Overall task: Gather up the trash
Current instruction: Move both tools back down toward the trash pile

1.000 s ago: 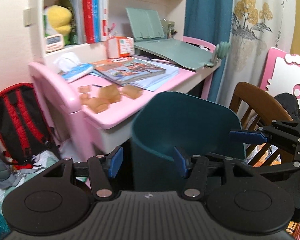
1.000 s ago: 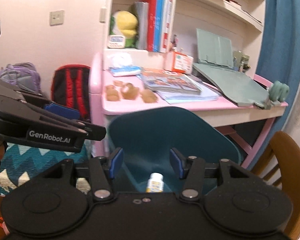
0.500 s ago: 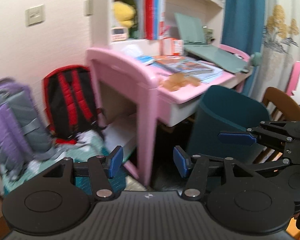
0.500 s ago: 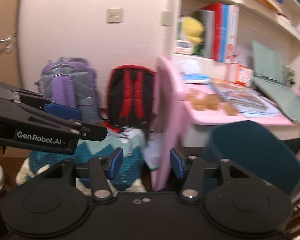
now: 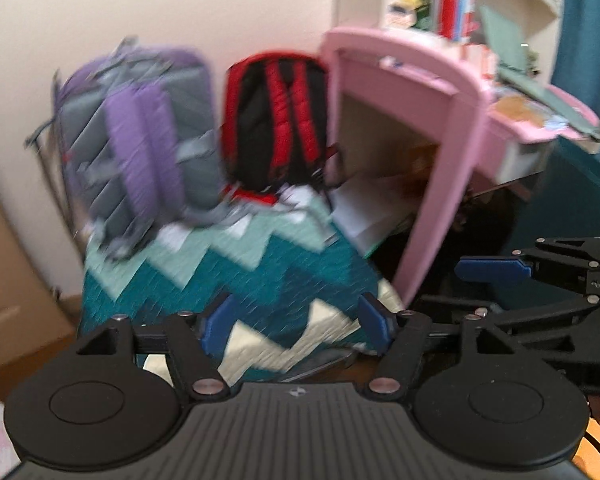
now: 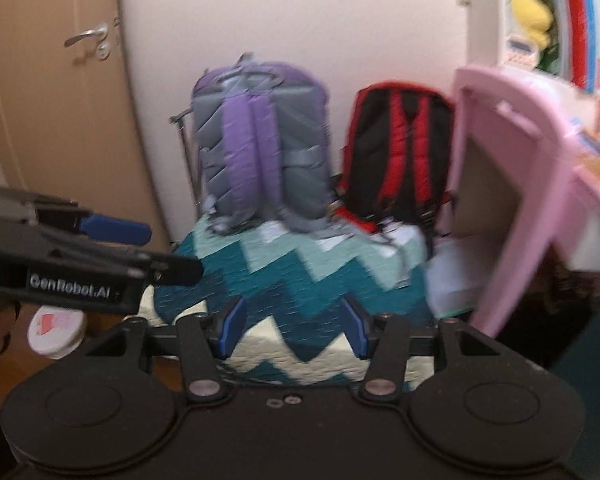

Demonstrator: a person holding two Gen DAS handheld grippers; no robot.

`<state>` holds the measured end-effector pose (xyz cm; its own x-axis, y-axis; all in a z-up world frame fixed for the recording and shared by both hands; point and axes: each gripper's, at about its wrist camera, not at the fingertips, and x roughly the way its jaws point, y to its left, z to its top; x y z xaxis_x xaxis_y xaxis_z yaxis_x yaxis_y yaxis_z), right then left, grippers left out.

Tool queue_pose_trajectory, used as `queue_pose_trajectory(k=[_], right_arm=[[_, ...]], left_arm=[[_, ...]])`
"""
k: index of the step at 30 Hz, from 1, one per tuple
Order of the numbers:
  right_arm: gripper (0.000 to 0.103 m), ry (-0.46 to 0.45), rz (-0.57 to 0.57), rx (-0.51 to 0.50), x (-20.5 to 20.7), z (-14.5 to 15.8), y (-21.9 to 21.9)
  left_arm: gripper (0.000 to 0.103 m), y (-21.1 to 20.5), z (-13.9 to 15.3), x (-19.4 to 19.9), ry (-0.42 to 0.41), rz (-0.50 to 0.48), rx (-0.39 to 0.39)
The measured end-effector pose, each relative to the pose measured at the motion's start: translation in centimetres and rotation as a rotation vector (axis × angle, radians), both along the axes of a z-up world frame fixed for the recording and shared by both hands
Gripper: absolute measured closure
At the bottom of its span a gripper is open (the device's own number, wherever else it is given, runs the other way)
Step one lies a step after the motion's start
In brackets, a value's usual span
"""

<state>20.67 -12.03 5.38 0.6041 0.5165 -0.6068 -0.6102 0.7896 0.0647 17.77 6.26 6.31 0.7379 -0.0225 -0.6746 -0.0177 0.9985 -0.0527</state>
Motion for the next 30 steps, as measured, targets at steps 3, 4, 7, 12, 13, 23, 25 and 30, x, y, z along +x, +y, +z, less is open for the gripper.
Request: queue_pose_trajectory(k=[3, 4, 7, 12, 13, 23, 25, 30], right_arm=[[0.051, 0.040, 0.020, 0.001, 1.0, -2.9, 2.4], [0.051, 0.055, 0.020, 0.000, 1.2, -3.9, 3.0], [0.051, 0.107, 0.023, -0.020, 2.2, -7.4, 4.6], [0.051, 0.189, 0.037, -0.065, 4.0, -13.7, 6.4], [0.051, 0.210, 0.038, -0.074, 4.3, -15.2, 6.8], [0.051, 0.413, 0.026, -0.206, 8.3, -30.5, 9.7], [0.051, 0.440, 0.029, -0.224, 9.1, -33.0, 10.3], [0.051, 0.513, 0.017, -0.283, 11.0, -39.2, 11.5]], left_arm=[[0.024, 2.6, -2.7, -0.3, 0.020, 0.054, -0.001], [0.022, 3.5, -3.7, -0.4, 0.026, 0.068, -0.002], [0.020, 5.6, -6.9, -0.3, 0.050, 0.105, -0.011], [0.011, 8.2, -13.7, 1.1, 0.118, 0.165, -0.015], [0.010, 8.7, -15.3, 1.5, 0.138, 0.171, -0.025], [0.010, 13.0, -31.0, 5.3, 0.431, 0.222, -0.060], [0.010, 13.3, -33.6, 5.9, 0.484, 0.193, -0.046], [0.010, 13.8, -40.2, 7.2, 0.591, 0.071, 0.019]])
